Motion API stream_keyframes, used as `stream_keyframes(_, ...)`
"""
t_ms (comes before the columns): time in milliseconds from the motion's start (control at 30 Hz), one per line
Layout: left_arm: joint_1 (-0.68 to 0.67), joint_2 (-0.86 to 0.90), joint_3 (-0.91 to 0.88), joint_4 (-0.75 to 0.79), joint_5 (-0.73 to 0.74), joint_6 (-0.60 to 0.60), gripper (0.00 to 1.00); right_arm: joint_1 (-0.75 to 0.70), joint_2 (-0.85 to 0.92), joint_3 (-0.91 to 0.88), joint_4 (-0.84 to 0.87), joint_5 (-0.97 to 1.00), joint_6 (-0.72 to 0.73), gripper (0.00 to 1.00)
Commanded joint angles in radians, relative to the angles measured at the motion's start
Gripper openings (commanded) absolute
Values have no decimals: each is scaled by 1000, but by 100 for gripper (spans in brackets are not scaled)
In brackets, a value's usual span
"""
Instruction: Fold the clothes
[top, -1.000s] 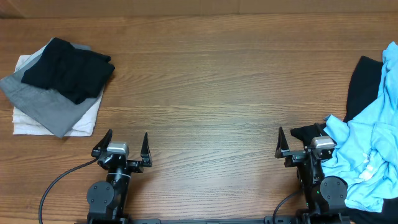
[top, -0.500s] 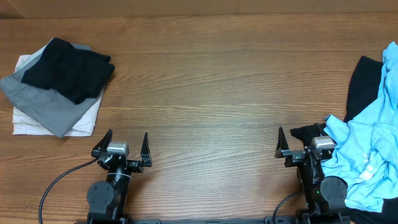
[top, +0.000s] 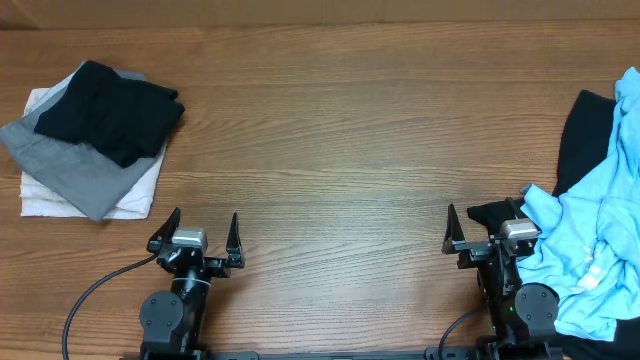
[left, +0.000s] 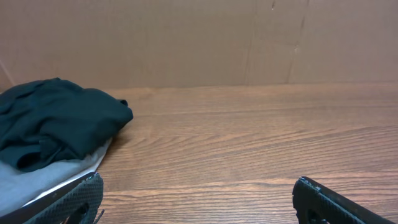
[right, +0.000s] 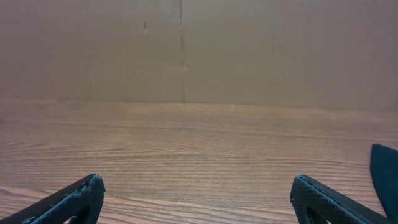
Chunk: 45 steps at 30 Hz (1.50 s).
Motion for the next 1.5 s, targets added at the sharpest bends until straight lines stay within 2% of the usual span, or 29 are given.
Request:
stream_keyframes(0,0,-8,-3,0,16,-18,100,5,-9,-11,6,6,5,100)
stream_keyframes(367,0,-8,-3,0,16,-18,100,5,-9,-11,7,6,5,100)
stream_keyframes(667,0,-8,14,-17,16,-30,100,3,-8,-5,2,50,122,100)
stream_keyframes(833,0,0,100,-79,15,-31,100,3,17,70,-92,103,146,100)
stream_keyframes(967,0,61,220,-163,-2,-64,100,3,88,184,-184,143,169,100)
stream_keyframes(1133,0,224,405,-287,-3,-64,100,3,246,385,-313,149,169,100)
stream_keyframes(1300,0,435,626,-466,1,-63,100,3,462,624,-462,149,168,100)
stream_keyframes(1333,0,511,707,-536,4,-63,100,3,551,715,-529,148,168,100)
stream_keyframes(1467,0,623,825,-636,44,-63,100,4,701,852,-607,124,169,100)
